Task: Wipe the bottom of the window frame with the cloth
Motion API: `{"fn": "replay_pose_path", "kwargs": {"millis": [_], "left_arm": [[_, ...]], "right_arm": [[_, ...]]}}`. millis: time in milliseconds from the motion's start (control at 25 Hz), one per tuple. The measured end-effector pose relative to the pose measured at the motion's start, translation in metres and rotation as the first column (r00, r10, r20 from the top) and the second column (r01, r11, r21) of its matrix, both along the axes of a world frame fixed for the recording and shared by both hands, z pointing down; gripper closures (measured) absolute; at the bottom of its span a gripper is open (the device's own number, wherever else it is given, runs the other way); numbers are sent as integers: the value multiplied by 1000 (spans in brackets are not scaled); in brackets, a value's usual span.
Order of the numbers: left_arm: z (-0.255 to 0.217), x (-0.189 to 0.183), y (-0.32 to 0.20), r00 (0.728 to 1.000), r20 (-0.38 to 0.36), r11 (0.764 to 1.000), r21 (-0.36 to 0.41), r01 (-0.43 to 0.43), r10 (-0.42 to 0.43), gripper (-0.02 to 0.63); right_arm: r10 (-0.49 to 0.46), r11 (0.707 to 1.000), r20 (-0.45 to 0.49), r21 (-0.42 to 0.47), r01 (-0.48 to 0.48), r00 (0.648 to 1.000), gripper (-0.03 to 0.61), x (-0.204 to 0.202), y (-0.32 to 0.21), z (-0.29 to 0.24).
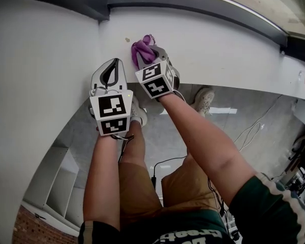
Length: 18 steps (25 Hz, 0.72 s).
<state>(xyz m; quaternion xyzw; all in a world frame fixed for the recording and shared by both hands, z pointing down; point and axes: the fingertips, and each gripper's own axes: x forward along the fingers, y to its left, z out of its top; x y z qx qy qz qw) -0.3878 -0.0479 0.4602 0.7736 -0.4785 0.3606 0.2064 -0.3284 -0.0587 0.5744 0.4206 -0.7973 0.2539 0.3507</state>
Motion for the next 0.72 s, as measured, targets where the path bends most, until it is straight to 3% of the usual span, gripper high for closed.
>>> {"fn": "replay_pose_path", "kwargs": {"millis": [160, 400, 560, 720], "left_arm": [[-1, -6, 6, 999, 24, 1000, -2, 31, -31, 606], [0, -34, 19, 986, 87, 989, -28, 147, -144, 606], [1, -43, 23, 980, 55, 979, -49, 196, -193, 606], [-1, -43, 28, 983, 12, 982, -46, 181, -181, 606]], "right_arm": [[-78, 997, 0, 5, 78, 997, 492, -21, 0, -1], [-191, 982, 36, 6, 191, 981, 492, -49, -4, -4], [-272, 962, 54, -3, 272, 961, 491, -71, -9, -4], [-351, 936, 55, -18, 353, 935, 491, -91, -7, -2]]}}
